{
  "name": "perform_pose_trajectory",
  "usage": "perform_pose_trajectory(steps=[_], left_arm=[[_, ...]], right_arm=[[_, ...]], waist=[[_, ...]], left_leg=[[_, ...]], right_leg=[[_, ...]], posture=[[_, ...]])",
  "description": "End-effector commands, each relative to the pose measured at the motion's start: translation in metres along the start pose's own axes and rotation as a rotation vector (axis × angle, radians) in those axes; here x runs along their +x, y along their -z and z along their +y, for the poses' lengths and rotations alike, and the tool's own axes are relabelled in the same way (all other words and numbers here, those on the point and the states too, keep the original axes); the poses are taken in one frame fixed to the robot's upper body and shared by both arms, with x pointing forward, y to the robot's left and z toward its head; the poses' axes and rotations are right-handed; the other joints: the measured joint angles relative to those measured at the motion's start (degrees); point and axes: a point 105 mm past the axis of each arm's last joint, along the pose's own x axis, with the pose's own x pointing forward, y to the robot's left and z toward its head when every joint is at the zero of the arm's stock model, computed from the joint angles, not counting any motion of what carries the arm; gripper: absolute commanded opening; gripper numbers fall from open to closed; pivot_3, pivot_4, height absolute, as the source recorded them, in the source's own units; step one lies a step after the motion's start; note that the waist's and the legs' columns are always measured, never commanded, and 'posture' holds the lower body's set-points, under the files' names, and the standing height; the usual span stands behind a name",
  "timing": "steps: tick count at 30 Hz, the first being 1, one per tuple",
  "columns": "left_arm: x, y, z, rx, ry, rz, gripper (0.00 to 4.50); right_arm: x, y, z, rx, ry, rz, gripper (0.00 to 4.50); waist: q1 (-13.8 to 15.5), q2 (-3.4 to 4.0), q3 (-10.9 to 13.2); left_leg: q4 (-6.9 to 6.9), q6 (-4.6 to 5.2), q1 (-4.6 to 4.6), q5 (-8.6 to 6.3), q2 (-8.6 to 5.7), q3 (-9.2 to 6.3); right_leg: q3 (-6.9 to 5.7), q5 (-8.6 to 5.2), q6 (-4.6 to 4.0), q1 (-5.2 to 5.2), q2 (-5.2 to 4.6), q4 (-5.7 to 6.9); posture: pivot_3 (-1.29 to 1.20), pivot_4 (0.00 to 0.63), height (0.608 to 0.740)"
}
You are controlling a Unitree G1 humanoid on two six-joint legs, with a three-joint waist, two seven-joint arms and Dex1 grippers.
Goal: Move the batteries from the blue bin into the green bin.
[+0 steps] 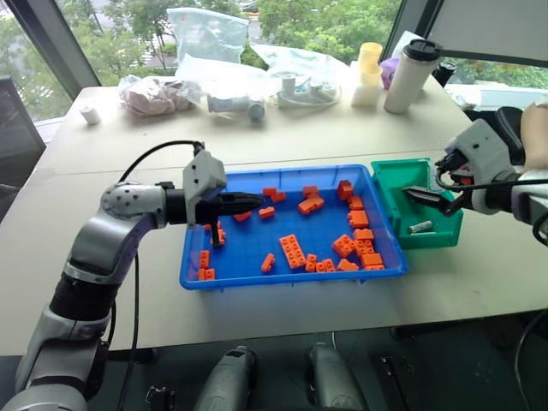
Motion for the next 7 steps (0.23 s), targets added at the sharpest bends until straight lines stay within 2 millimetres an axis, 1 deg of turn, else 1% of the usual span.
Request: perform_pose_trajectory(steps=[1,4,7], left_arm=[[-0.008,-0.015,0.002,0.038,-0.004,-0.026,0.00],[-0.012,-0.018,0.002,0.038,-0.002,-0.023,0.00],[-0.016,-0.019,0.000,0.031,0.000,-0.015,0.00]], right_arm=[[-0.020,-0.029,0.017,-0.115,-0.103,-0.114,4.39],[-0.029,-0.038,0.033,-0.168,-0.205,-0.167,4.39],[-0.031,-0.043,0.041,-0.172,-0.250,-0.192,4.39]], waist=[[0.0,0.00,0.0],[0.0,-0.01,0.0],[0.0,-0.01,0.0]], left_leg=[[0.00,0.00,0.00,0.00,0.01,0.00],[0.02,0.01,0.00,0.00,0.01,-0.02],[0.02,0.02,0.01,-0.01,0.01,-0.02]], right_leg=[[-0.01,0.00,0.00,0.00,0.00,0.00],[-0.02,0.00,0.00,0.03,0.00,-0.01],[-0.02,0.00,0.01,0.04,-0.01,-0.01]], posture=[[0.00,0.150,0.740],[0.00,0.150,0.740],[0.00,0.150,0.740]])
